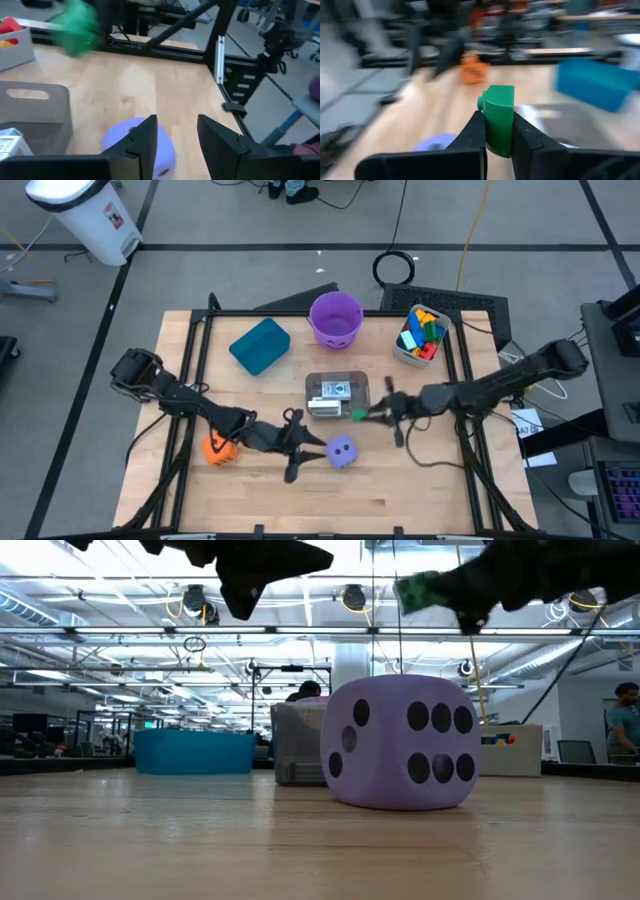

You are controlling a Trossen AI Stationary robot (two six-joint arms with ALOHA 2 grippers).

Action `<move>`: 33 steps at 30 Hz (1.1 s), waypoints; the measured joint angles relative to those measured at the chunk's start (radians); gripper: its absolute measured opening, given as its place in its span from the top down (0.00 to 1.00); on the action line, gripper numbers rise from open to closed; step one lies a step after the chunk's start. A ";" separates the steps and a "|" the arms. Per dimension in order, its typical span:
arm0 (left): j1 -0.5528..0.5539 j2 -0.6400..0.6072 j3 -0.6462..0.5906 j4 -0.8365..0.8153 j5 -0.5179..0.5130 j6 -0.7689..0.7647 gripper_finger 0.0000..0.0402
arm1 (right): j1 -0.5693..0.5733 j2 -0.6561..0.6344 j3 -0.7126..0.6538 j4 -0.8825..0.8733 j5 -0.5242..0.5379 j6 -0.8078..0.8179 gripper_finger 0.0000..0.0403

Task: Pick & Place Toys
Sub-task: Put the green game piece into the white bin, then put the purple dice into the blue bin

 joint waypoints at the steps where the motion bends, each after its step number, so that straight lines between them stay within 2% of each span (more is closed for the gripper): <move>1: 0.000 0.000 0.000 -0.002 0.001 0.001 0.64 | -0.004 -0.044 -0.022 -0.018 0.051 0.000 0.96; 8: 0.002 0.000 0.000 -0.012 -0.001 0.001 0.66 | -0.083 -0.324 -0.174 -0.180 0.496 -0.018 0.95; 12: 0.003 0.001 0.000 -0.019 -0.001 0.002 0.66 | -0.201 -0.398 -0.268 -0.183 0.716 -0.037 0.95; 14: 0.005 0.001 0.000 -0.021 -0.002 0.002 0.66 | -0.277 -0.412 -0.306 -0.185 0.791 -0.038 0.95; 19: 0.014 0.001 0.000 -0.023 -0.001 0.003 0.66 | -0.445 -0.416 -0.350 -0.214 0.810 -0.038 0.95; 23: 0.022 0.001 0.000 -0.023 -0.002 0.003 0.66 | -0.525 -0.412 -0.353 -0.290 0.808 0.024 0.91; 28: 0.021 0.001 0.000 -0.024 -0.001 0.003 0.66 | -0.545 -0.412 -0.353 -0.318 0.805 0.053 0.76; 33: 0.021 0.001 0.000 -0.024 -0.001 0.003 0.66 | -0.545 -0.415 -0.353 -0.311 0.725 0.053 0.55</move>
